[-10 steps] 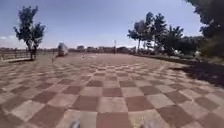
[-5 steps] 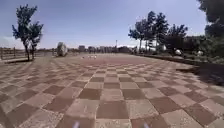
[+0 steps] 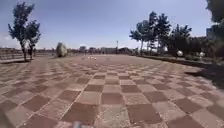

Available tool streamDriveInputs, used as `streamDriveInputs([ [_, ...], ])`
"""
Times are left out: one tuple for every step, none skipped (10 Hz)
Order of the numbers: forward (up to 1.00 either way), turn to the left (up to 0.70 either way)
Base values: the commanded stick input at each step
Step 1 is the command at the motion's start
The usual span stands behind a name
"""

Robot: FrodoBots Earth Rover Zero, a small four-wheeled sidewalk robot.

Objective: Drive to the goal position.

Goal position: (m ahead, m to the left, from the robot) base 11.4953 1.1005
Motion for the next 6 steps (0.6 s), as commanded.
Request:
streamDriveInputs([
  [1.00, 0.00],
  [1.00, 0.00],
  [1.00, 0.00],
  [1.00, 0.00],
  [1.00, 0.00],
  [1.00, 0.00],
])
